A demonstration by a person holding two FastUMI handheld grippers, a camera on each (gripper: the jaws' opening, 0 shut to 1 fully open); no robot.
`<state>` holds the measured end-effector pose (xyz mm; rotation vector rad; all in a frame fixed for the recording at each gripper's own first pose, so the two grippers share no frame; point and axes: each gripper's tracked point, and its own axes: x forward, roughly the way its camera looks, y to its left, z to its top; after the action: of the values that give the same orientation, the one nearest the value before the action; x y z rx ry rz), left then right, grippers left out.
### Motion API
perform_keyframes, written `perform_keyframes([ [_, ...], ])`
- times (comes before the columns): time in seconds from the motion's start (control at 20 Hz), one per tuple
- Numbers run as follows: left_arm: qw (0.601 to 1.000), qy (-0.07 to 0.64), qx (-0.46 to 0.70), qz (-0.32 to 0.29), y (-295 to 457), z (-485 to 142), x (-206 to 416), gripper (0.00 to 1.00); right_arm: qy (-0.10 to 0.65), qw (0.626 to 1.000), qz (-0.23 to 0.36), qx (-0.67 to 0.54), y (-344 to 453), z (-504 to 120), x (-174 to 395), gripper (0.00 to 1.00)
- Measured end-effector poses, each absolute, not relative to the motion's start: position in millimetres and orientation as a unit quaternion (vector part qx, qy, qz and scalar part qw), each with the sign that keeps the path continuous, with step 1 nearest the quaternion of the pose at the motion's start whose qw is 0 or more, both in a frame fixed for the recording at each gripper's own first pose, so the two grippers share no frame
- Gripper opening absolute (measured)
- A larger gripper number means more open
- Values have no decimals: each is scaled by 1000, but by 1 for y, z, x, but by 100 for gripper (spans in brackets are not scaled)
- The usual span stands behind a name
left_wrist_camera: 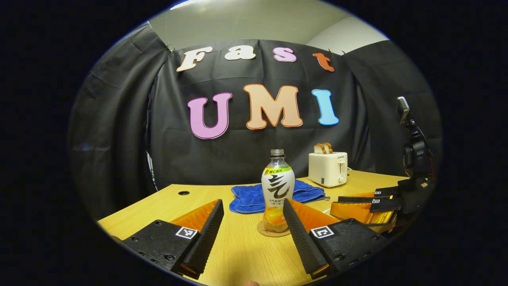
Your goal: Open the teacup lid with one hand, grasp the water bottle and pour water into the teacup with the other hand; after pouring, place the water bottle on the coaster and then close the teacup lid.
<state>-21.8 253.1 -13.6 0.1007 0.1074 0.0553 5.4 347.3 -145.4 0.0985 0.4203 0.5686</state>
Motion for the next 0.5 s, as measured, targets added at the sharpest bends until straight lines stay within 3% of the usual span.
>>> perform_keyframes([
  [0.5,997,53,51,32,256,-12,-29,88,211,938,272,32,344,-148,0,34],
])
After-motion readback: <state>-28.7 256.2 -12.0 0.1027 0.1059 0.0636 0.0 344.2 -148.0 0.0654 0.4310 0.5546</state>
